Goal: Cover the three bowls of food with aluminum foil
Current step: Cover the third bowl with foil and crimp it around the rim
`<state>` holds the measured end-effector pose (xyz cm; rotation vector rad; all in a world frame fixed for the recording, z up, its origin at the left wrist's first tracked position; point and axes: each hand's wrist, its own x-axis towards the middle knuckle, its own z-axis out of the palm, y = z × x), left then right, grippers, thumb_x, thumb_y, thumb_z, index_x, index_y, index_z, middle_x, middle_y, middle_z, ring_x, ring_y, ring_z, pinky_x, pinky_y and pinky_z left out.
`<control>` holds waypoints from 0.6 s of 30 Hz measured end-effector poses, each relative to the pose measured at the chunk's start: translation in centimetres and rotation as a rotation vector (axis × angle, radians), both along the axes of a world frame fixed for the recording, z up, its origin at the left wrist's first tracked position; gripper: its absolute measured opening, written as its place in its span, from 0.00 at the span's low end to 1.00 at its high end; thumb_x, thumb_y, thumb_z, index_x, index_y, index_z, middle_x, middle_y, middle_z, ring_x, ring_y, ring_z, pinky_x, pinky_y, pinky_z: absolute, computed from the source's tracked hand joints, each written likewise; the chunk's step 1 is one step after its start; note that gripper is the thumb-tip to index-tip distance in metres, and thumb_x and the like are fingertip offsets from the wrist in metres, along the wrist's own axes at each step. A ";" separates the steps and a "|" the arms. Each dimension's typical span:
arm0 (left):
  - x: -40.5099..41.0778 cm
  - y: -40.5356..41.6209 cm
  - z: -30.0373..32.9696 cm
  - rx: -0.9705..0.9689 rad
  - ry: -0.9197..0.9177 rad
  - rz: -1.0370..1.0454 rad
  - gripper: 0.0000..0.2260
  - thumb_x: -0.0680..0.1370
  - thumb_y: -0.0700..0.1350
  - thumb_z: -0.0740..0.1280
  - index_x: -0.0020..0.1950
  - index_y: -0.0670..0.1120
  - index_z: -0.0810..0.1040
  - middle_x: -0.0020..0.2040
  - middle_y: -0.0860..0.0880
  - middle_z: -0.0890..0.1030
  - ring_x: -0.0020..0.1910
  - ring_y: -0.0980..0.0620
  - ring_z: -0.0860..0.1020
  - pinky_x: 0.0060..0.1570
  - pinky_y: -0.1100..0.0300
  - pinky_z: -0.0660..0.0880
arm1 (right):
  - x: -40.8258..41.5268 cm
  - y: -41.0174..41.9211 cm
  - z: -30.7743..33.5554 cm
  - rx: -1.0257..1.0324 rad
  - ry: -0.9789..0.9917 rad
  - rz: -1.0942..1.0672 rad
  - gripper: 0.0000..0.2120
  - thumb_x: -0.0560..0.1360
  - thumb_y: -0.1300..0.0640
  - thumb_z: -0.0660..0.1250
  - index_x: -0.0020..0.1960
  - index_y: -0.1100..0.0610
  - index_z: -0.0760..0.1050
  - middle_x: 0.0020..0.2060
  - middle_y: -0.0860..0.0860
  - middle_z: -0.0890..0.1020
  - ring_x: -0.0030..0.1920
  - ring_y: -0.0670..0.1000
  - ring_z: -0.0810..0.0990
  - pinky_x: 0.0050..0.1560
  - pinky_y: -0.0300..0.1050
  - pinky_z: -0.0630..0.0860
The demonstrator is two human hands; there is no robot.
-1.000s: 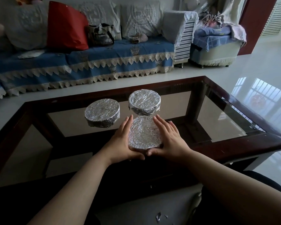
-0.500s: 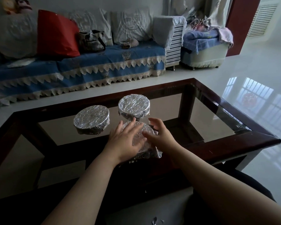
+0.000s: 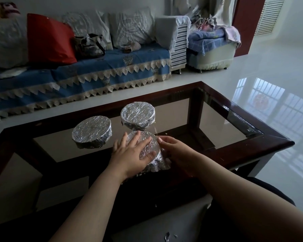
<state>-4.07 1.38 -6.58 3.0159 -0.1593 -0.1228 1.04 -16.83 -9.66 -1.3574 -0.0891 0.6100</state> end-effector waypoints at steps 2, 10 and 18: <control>0.0 0.0 0.0 0.001 0.001 -0.001 0.33 0.69 0.76 0.42 0.74 0.69 0.46 0.78 0.58 0.42 0.77 0.44 0.39 0.72 0.40 0.38 | 0.0 -0.2 0.0 0.027 0.012 -0.021 0.23 0.74 0.49 0.66 0.65 0.60 0.72 0.41 0.54 0.80 0.24 0.47 0.70 0.19 0.36 0.68; 0.0 0.0 0.0 0.002 -0.001 -0.011 0.32 0.71 0.74 0.42 0.74 0.68 0.46 0.78 0.57 0.42 0.77 0.44 0.38 0.71 0.40 0.38 | 0.2 0.0 0.2 0.097 0.129 -0.094 0.24 0.79 0.42 0.56 0.66 0.57 0.72 0.44 0.61 0.78 0.31 0.50 0.75 0.27 0.39 0.72; 0.1 0.0 -0.1 -0.002 -0.002 -0.009 0.32 0.71 0.74 0.43 0.74 0.68 0.47 0.78 0.57 0.42 0.77 0.44 0.38 0.71 0.40 0.38 | 0.3 0.2 -0.1 0.133 0.168 -0.178 0.16 0.78 0.57 0.63 0.60 0.67 0.75 0.37 0.58 0.80 0.25 0.49 0.78 0.22 0.37 0.73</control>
